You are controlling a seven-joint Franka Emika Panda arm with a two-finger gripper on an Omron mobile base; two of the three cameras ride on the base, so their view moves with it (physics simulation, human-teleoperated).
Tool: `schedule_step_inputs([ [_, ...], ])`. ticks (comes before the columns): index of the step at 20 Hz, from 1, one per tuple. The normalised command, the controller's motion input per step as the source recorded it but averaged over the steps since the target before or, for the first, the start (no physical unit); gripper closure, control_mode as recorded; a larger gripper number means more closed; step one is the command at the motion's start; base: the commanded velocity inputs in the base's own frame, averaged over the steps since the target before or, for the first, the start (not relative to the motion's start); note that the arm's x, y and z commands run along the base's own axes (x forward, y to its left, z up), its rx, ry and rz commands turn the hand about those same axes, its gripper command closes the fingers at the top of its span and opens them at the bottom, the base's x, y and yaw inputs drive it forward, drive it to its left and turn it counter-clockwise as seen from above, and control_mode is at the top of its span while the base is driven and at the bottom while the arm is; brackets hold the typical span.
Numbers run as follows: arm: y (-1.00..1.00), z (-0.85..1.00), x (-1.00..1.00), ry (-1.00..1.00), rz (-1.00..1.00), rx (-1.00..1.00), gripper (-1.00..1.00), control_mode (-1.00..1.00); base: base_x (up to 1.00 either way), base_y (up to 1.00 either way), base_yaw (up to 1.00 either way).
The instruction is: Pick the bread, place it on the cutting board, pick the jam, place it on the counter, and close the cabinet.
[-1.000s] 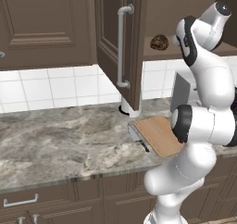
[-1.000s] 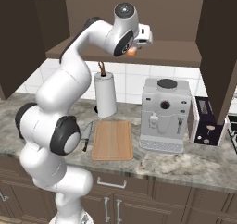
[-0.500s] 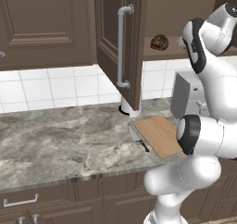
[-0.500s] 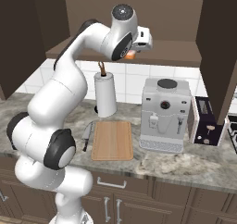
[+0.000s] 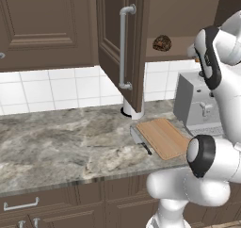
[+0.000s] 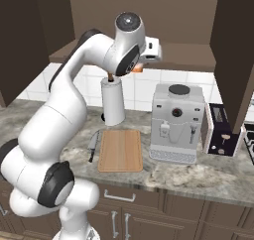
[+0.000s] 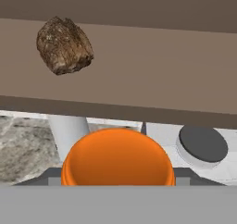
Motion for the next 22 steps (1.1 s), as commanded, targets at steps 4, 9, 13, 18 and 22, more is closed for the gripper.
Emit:
schedule_step_inputs([
  [4, 0.04, -0.21, -0.46, 0.00, 0.00, 0.00, 1.00, -1.00, 0.00, 0.00, 0.00],
  [9, 0.19, -0.23, -0.41, 0.00, 0.00, 0.00, 1.00, -1.00, 0.00, 0.00, 0.00],
  [13, 0.26, -0.17, -0.35, 0.00, 0.00, 0.00, 1.00, -1.00, 0.00, 0.00, 0.00],
  [18, 0.29, -0.15, -0.27, 0.00, 0.00, 0.00, 1.00, -1.00, 0.00, 0.00, 0.00],
  [22, 0.35, -0.15, -0.20, 0.00, 0.00, 0.00, 1.00, -1.00, 0.00, 0.00, 0.00],
])
